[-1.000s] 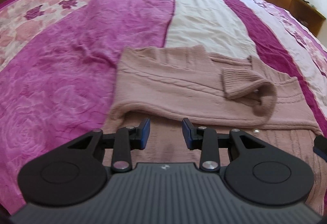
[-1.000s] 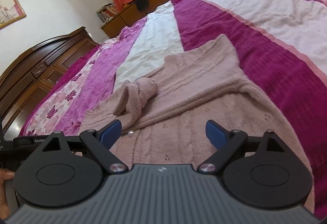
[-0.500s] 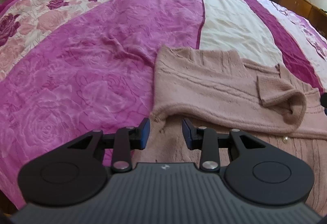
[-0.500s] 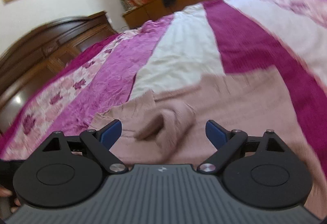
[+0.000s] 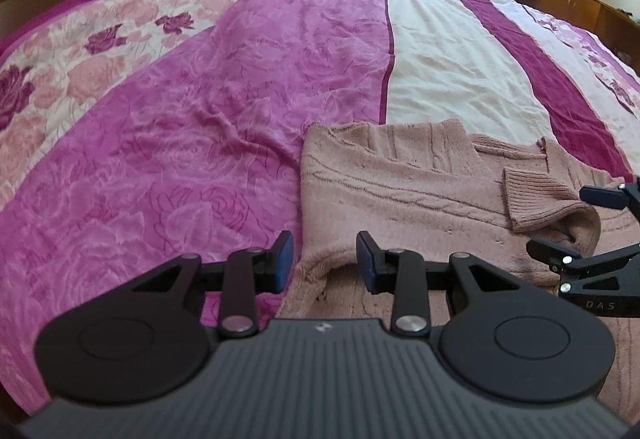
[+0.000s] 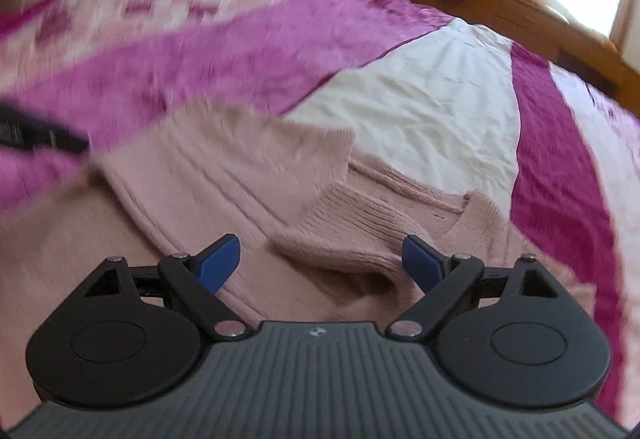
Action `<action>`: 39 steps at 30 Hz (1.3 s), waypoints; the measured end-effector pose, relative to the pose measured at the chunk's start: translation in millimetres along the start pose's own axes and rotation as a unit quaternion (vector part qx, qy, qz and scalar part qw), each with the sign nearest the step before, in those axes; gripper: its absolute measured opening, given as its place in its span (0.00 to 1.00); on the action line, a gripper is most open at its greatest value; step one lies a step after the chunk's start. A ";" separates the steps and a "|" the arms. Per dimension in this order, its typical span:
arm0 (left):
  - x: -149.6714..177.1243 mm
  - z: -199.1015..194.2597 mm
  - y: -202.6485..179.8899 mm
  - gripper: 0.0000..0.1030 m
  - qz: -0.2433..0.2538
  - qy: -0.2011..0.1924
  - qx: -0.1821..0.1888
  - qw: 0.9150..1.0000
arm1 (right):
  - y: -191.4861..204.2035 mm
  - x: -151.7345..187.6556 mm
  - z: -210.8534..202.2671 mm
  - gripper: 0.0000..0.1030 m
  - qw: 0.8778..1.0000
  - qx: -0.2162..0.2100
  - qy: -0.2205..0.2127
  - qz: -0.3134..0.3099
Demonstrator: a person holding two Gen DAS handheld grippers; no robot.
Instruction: Fold small clothes
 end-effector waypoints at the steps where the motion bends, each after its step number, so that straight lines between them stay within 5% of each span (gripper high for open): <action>1: -0.7 1.3 -0.4 0.35 0.001 0.000 -0.001 1.000 | 0.1 0.2 3.5 0.89 1.000 0.001 0.008 -0.015; 5: -4.5 7.7 -2.0 0.35 -0.008 0.001 0.005 1.000 | 2.6 4.7 20.5 0.77 0.998 0.016 0.025 -0.061; 10: -11.6 14.4 -7.7 0.35 -0.003 0.001 0.005 1.000 | -7.8 3.2 20.4 0.18 0.999 0.028 -0.001 -0.024; 13: -15.7 18.8 -11.1 0.35 0.003 -0.001 0.008 1.000 | -26.3 1.1 3.8 0.10 0.997 0.055 -0.041 0.018; 21: -11.9 38.1 -22.8 0.35 0.035 0.011 0.006 0.999 | -107.4 44.5 -42.2 0.09 0.968 0.108 -0.083 0.211; 29: -0.1 55.3 -23.1 0.36 0.049 0.035 -0.015 0.998 | -122.3 120.1 -39.7 0.12 0.955 0.061 -0.002 0.290; 34: -0.8 60.1 -19.3 0.41 0.047 0.047 -0.023 0.998 | -129.6 130.6 -69.7 0.41 0.951 0.044 -0.013 0.307; 39: -1.3 62.8 -19.5 0.41 0.046 0.049 -0.025 0.997 | -141.4 111.4 -98.2 0.55 0.956 0.053 -0.053 0.283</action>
Point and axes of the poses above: each gripper's, at about its wrist camera, not at the fingertips, and z roughly the way its jaws point, y to its left, x to its underside, the point moved 1 cm from there along z, roughly the way its jaws point, and after that the axes turned 3 degrees about x, right-handed, at the moved point
